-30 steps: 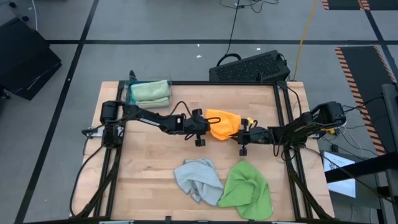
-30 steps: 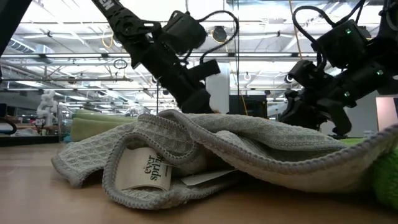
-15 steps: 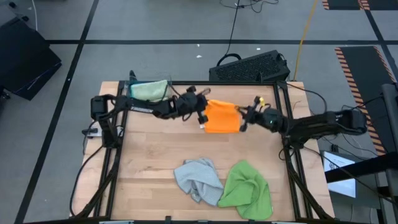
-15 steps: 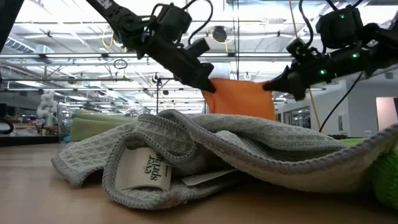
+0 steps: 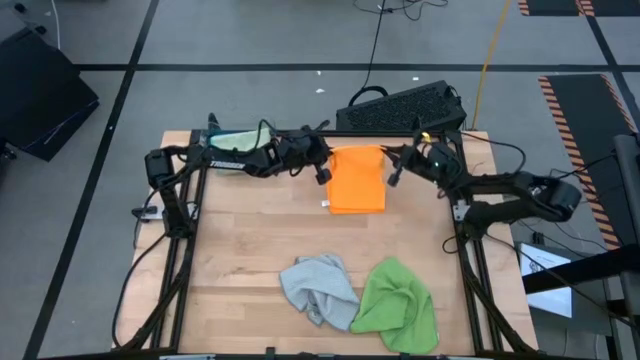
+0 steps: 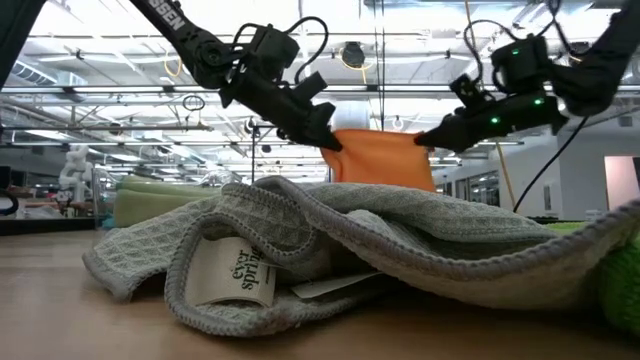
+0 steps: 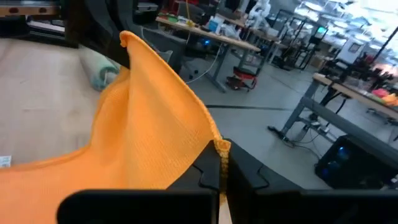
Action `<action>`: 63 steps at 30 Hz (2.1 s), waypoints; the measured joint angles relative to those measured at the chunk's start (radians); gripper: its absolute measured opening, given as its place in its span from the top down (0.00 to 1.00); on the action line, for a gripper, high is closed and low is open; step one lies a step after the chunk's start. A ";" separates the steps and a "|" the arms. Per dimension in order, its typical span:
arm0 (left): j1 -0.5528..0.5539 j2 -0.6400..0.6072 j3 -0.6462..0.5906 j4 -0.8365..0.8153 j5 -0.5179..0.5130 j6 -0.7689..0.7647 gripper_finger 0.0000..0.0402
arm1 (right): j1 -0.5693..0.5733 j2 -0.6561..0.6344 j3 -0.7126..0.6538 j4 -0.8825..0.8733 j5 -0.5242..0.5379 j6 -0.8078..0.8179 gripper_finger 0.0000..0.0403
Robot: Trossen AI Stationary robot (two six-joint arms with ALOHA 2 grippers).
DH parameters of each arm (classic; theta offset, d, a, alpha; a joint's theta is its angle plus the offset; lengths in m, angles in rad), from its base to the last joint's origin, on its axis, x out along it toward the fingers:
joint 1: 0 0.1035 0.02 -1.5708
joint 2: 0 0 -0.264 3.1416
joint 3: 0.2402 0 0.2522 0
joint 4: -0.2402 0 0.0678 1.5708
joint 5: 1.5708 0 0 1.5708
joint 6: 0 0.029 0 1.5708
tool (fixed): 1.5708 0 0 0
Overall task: Fold microfiber towels
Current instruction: Fold the orange microfiber cloth
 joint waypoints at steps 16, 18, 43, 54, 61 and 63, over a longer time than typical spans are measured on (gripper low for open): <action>-0.063 0.001 -0.001 -0.155 0.024 0.009 0.99 | -0.001 0.126 0.058 -0.139 -0.126 0.063 1.00; -0.084 0.001 -0.002 -0.213 0.027 0.019 0.99 | 0.013 0.126 0.049 -0.146 -0.130 0.066 1.00; -0.174 0.055 -0.002 -0.199 0.062 0.027 0.99 | 0.028 0.016 0.023 -0.531 -0.349 0.023 1.00; -0.198 0.101 -0.002 -0.201 0.086 0.006 0.98 | 0.098 0.087 0.023 -0.527 -0.362 0.014 0.99; -0.215 0.101 -0.002 -0.216 0.177 -0.033 0.85 | 0.103 0.084 0.022 -0.533 -0.341 0.014 0.88; -0.220 0.101 -0.002 -0.217 0.224 -0.064 0.80 | 0.103 0.075 0.022 -0.549 -0.338 0.008 0.81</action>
